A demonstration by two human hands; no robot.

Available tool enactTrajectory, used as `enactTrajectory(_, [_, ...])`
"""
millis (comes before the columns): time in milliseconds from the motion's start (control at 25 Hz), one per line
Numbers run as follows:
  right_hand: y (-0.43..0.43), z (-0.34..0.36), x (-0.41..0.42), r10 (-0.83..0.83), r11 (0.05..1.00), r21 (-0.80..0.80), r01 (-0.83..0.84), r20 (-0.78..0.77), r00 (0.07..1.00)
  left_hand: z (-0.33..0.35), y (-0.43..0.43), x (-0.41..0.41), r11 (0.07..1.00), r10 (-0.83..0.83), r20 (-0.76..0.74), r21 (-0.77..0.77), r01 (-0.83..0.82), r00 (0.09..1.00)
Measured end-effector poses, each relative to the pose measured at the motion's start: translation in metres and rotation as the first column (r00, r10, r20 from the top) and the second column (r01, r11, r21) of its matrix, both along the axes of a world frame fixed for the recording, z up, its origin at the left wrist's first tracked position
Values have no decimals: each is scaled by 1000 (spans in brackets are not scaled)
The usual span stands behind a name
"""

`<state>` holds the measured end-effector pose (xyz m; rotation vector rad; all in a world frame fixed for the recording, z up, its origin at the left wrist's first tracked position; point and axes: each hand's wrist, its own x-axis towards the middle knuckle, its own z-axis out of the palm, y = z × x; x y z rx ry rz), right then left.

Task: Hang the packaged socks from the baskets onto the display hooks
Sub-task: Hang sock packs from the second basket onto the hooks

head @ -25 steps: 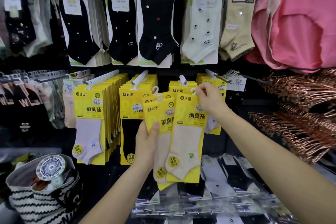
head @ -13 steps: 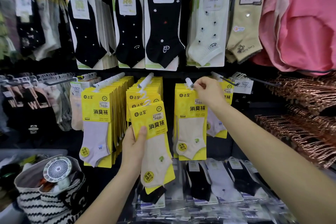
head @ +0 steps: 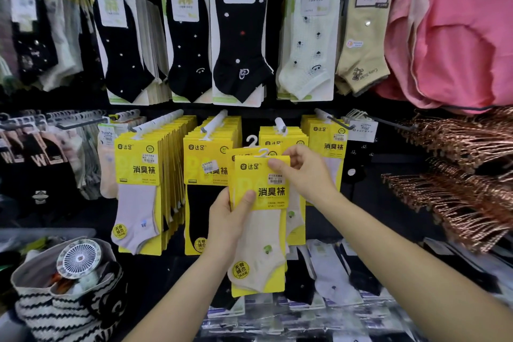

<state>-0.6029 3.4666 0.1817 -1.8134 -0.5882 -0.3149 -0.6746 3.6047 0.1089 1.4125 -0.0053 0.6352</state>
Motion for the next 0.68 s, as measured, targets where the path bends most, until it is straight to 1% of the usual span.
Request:
enactTrajectory(160, [-9,-1,3,-20,997,74,27,-89,996,1,-9,2,998,-43,-19,-49,42,999])
enactTrajectory(200, [-12,-1,3,-17,997,69,23,-85,996,1,-10,2,997,-57,-17,-49,56,998])
enactTrajectory(360, [-18,6,3,-46,999,-6,47,97,994,1,-11,3,999,-42,-17,-20,42,999])
enactTrajectory(480, [-20,14,4,-53,999,0,54,142,988,1,-10,5,999,-45,-26,-23,44,999])
enactTrajectory(600, [-19,20,5,-24,995,-90,40,167,986,0,-10,6,999,-51,-32,-5,51,998])
enactTrajectory(680, [-17,22,7,-47,986,-150,73,168,985,-1,-10,6,997,-72,-28,9,73,997])
